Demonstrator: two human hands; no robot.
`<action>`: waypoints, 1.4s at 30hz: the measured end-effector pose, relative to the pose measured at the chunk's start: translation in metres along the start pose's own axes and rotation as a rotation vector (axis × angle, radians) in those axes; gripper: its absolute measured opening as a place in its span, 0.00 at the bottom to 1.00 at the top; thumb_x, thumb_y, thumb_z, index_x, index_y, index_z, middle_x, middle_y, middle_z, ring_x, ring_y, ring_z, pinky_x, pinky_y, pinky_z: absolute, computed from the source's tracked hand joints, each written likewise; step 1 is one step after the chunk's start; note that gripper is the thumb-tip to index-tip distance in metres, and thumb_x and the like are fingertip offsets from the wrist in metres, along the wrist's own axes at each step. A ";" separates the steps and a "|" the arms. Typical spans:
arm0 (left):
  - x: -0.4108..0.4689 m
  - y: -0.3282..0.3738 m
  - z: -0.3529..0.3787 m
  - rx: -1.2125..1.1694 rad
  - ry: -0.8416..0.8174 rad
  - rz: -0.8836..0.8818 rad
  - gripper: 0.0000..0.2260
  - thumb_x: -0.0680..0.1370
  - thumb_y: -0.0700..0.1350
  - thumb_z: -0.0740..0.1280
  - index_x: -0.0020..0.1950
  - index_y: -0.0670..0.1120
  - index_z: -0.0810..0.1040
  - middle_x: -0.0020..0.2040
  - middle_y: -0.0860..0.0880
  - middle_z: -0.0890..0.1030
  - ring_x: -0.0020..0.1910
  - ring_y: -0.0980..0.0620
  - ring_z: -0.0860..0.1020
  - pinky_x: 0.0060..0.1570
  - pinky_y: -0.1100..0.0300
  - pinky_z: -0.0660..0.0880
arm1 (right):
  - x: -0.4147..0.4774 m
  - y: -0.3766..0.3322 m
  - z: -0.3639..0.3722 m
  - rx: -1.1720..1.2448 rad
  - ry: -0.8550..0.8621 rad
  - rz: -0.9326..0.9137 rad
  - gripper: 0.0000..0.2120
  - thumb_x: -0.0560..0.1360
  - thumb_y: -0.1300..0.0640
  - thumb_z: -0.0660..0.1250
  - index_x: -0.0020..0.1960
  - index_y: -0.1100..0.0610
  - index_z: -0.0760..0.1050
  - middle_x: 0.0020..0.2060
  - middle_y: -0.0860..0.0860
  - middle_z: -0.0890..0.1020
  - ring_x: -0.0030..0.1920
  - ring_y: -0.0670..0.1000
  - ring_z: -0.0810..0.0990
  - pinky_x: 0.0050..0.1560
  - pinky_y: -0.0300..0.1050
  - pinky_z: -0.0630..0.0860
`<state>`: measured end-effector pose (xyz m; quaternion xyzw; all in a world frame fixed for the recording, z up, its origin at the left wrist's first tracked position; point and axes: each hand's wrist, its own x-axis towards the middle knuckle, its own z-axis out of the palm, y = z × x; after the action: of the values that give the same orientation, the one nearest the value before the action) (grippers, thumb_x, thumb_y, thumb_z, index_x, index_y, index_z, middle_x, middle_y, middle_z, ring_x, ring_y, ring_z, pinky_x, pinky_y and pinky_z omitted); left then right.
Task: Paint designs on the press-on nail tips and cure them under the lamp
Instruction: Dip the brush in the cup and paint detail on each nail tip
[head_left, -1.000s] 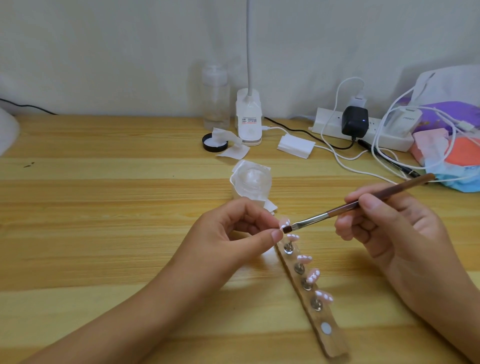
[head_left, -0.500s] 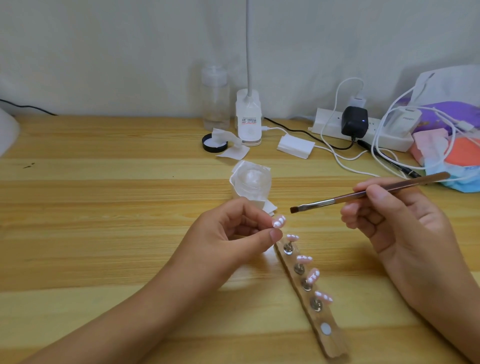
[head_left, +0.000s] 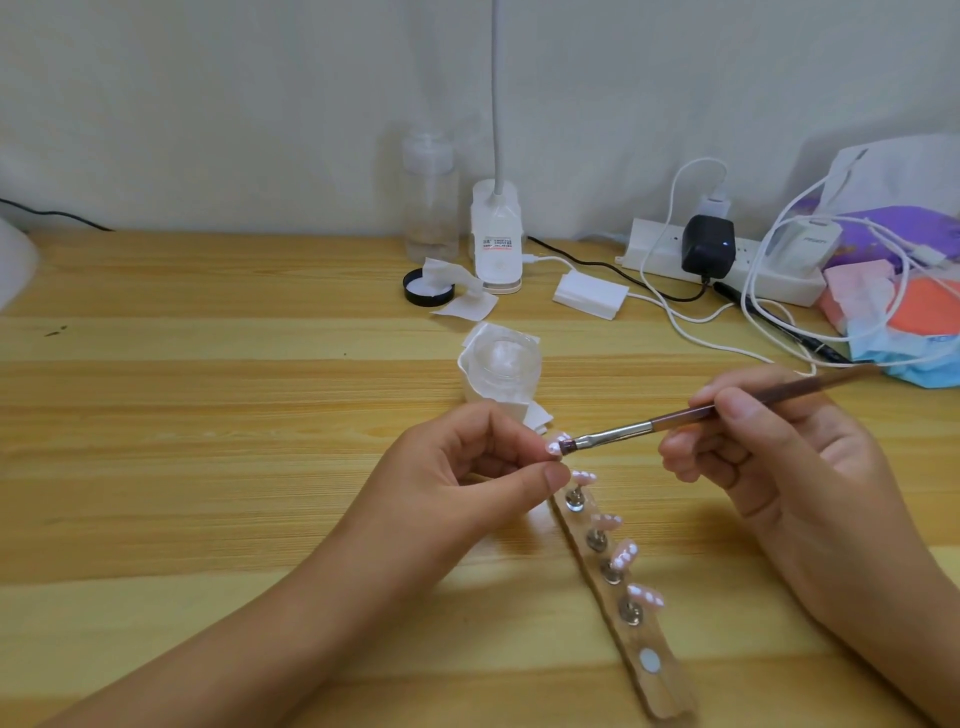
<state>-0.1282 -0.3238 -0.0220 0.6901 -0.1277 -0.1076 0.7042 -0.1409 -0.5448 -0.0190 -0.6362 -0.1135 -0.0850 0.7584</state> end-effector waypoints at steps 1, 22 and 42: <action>0.000 0.000 0.000 0.000 -0.002 0.002 0.04 0.66 0.47 0.75 0.36 0.55 0.82 0.35 0.56 0.81 0.36 0.60 0.78 0.39 0.67 0.74 | 0.000 0.001 -0.001 -0.008 0.003 -0.002 0.11 0.69 0.44 0.75 0.44 0.50 0.82 0.34 0.57 0.84 0.36 0.52 0.83 0.39 0.39 0.80; -0.001 0.000 0.000 0.074 -0.012 0.070 0.03 0.68 0.45 0.73 0.39 0.53 0.83 0.37 0.54 0.79 0.39 0.59 0.75 0.39 0.71 0.72 | -0.001 0.000 -0.001 0.009 -0.010 -0.035 0.08 0.70 0.48 0.75 0.43 0.50 0.80 0.31 0.53 0.82 0.34 0.50 0.82 0.38 0.39 0.79; -0.002 0.001 0.000 0.106 -0.030 0.077 0.06 0.72 0.41 0.74 0.39 0.52 0.83 0.37 0.55 0.78 0.38 0.60 0.75 0.39 0.71 0.72 | 0.005 0.008 -0.007 -0.088 0.082 0.016 0.06 0.74 0.56 0.66 0.42 0.48 0.82 0.34 0.56 0.83 0.35 0.51 0.82 0.37 0.39 0.79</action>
<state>-0.1297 -0.3229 -0.0210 0.7191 -0.1701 -0.0836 0.6685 -0.1333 -0.5506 -0.0268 -0.6658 -0.0737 -0.1098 0.7343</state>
